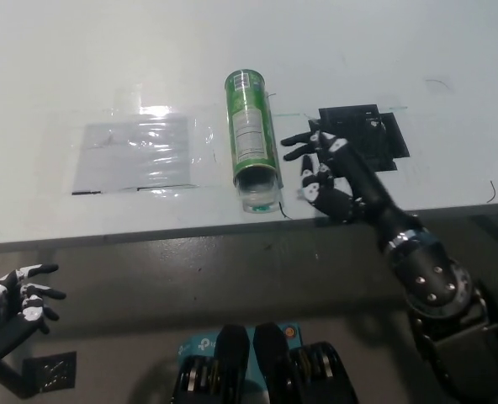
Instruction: The robot uses its right hand finger to pull out the chips tray kept inside a container in the middle of the desk
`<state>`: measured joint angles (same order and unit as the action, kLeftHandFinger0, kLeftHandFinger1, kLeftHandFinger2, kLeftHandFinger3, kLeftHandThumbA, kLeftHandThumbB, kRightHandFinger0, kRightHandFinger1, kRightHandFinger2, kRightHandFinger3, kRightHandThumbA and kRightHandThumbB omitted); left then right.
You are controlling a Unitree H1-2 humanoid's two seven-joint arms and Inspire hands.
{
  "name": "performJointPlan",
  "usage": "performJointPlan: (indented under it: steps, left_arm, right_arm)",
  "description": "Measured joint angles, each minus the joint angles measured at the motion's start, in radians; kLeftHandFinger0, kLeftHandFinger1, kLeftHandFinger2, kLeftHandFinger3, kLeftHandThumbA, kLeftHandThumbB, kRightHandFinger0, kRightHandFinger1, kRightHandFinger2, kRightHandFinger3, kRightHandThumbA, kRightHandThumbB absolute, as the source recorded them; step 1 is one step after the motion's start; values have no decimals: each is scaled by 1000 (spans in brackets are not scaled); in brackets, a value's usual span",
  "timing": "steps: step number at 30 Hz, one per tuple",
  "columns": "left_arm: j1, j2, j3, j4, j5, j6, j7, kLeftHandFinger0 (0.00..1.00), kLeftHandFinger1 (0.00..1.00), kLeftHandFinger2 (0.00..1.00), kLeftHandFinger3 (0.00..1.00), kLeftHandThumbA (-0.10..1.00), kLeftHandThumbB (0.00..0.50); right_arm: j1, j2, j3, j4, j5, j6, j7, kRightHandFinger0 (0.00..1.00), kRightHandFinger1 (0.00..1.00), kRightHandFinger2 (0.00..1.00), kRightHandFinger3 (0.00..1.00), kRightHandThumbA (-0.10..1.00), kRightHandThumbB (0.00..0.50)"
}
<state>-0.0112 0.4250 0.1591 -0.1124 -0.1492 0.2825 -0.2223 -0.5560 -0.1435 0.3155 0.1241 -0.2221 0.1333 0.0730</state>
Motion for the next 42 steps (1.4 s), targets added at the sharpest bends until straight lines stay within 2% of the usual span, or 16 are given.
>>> performJointPlan:
  steps: [2,6,10,12,15,19,25,28,29,32,34,35,36,40,41,42]
  left_arm:
    - [0,0,0,0,0,0,-1,357,400,500,703,-100,133]
    - [0,0,1,-5,0,4,-2,366,411,527,716,-100,141]
    - [0,0,2,-17,0,10,-3,346,397,514,703,-100,152]
    - [0,0,2,-17,0,11,-4,342,393,502,699,-100,159]
    - [-1,0,3,-17,0,12,-4,339,388,493,704,-100,152]
    - [-2,0,5,-18,0,17,-5,343,393,502,702,-100,133]
    - [-5,1,9,-19,0,18,-6,347,394,500,708,-100,112]
    - [-9,3,11,-22,0,18,-8,366,411,523,712,-100,105]
    - [-11,4,12,-23,0,18,-9,363,407,519,704,-100,106]
    - [-18,7,15,-25,-1,18,-12,362,408,519,708,-100,105]
    - [-23,10,16,-26,-1,18,-15,368,410,513,704,-100,99]
    - [-24,11,18,-27,-1,18,-17,374,413,510,698,-100,101]
    - [-25,11,19,-28,-2,18,-18,377,415,508,697,-100,101]
    - [-24,11,22,-32,-2,21,-19,388,416,504,696,-100,98]
    - [-24,11,23,-33,-2,21,-20,386,415,501,697,-100,103]
    - [-24,11,23,-34,-2,21,-21,385,415,500,696,-100,105]
  right_arm:
    - [-13,3,19,34,-15,-19,2,22,86,570,699,-100,196]
    - [-32,7,45,102,-36,-65,8,135,173,604,699,-100,187]
    - [-41,11,51,152,-49,-98,14,125,182,591,695,-100,192]
    - [-51,14,53,182,-55,-116,16,57,134,590,696,-100,191]
    - [-69,18,55,223,-64,-142,17,34,129,598,695,-100,188]
    - [-79,14,72,245,-81,-179,25,98,194,602,698,-100,178]
    - [-83,-11,92,270,-120,-222,28,91,179,606,683,-100,179]
    - [-84,-19,97,278,-138,-236,30,113,219,607,676,-100,164]
    - [-84,-25,105,276,-146,-238,32,157,244,596,671,-100,184]
    - [-83,-43,127,272,-175,-249,38,160,255,600,667,-100,179]
    - [-82,-58,138,262,-191,-256,42,142,253,621,712,-100,166]
    - [-80,-66,144,253,-199,-258,44,148,256,626,717,-100,180]
    - [-78,-72,146,247,-204,-260,46,207,293,641,727,-100,183]
    - [-57,-93,148,219,-221,-270,53,165,278,662,751,-100,165]
    - [-49,-95,148,213,-223,-271,55,194,304,662,751,-100,164]
    - [-41,-95,148,207,-224,-272,56,279,372,664,744,-100,159]
